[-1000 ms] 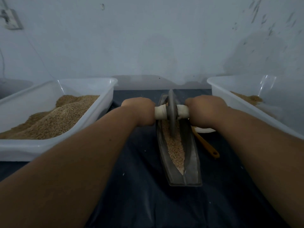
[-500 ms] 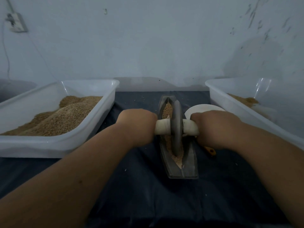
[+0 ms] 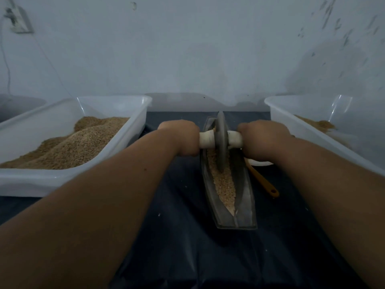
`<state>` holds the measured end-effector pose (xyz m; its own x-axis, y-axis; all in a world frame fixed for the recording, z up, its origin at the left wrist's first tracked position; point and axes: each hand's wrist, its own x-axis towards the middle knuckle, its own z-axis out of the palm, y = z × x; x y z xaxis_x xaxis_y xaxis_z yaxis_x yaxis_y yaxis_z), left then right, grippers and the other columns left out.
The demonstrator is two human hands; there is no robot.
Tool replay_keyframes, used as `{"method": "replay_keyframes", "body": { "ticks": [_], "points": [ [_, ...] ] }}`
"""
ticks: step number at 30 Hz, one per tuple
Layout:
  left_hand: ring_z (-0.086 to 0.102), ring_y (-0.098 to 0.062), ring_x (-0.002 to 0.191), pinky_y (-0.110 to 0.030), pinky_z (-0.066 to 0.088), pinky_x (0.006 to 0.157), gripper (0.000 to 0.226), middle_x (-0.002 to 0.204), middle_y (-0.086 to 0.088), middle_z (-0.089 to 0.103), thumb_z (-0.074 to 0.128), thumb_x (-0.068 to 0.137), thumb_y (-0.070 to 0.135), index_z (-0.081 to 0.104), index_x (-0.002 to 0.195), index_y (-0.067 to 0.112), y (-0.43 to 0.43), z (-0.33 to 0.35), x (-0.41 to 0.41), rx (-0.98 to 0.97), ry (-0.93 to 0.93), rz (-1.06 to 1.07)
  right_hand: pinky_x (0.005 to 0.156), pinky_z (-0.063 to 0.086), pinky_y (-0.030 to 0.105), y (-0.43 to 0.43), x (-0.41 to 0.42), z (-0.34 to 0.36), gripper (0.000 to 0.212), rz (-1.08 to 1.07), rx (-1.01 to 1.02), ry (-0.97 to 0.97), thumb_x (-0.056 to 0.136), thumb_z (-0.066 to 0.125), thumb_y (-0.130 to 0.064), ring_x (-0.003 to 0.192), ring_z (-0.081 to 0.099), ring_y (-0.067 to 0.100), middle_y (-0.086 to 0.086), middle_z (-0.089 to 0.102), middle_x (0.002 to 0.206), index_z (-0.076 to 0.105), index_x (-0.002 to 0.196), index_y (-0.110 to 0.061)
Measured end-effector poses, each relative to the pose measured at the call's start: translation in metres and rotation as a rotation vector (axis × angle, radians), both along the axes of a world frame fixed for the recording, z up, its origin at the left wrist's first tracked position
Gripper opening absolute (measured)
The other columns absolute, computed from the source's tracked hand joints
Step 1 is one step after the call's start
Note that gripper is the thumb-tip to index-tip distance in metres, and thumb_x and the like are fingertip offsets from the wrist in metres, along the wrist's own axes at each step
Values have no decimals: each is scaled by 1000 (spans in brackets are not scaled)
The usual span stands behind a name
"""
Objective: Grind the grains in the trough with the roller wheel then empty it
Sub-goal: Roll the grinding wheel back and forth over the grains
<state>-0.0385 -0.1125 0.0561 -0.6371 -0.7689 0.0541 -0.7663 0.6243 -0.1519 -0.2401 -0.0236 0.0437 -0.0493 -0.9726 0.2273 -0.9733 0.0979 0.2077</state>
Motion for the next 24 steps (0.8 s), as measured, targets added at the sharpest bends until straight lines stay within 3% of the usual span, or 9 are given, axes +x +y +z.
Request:
{"method": "replay_keyframes", "body": {
  "ticks": [4,10,13,15,18,22,24],
  "points": [
    [51,-9,65,-28,36,52,23,77,10,55,66,74,43,58,90,28,-1,-3,3,7,12,-10,48,30,25,0,1,2,31,0,-5,11,76,64,-28,58,37,5,-12,42,69,35,73,-33],
    [49,-9,62,-28,33,49,24,74,10,53,64,76,40,43,71,30,25,-8,15,-54,11,-28,51,36,27,30,12,6,20,7,68,-32,78,65,-35,64,46,6,-10,50,75,51,92,-32],
    [47,-6,61,-28,38,54,29,71,11,50,65,75,41,39,66,31,39,-8,28,-20,8,-89,55,45,29,53,18,7,21,54,68,13,73,65,-33,65,53,10,-8,55,76,46,80,-35],
    [48,-4,62,-27,40,56,30,72,12,51,68,72,43,41,68,32,46,-6,36,56,-7,-126,49,39,27,64,22,8,29,82,50,60,70,64,-31,61,52,10,-7,53,72,36,70,-33],
    [49,-4,62,-26,38,54,27,71,11,52,68,71,43,45,72,31,49,-3,38,75,-41,-147,46,30,24,67,24,11,25,72,92,66,70,66,-33,61,51,7,-7,53,72,41,73,-32],
    [50,-7,63,-28,38,53,24,73,11,53,64,73,44,46,71,30,38,-4,26,24,-48,-126,58,49,29,49,17,8,19,14,165,-38,72,67,-33,68,56,9,-8,58,76,51,82,-33],
    [52,-9,66,-30,41,56,21,75,11,53,63,73,45,48,74,30,27,-3,19,-3,-35,-103,62,51,32,35,11,2,21,-5,122,-71,76,67,-34,70,56,9,-9,58,79,54,93,-34]
  ]
}}
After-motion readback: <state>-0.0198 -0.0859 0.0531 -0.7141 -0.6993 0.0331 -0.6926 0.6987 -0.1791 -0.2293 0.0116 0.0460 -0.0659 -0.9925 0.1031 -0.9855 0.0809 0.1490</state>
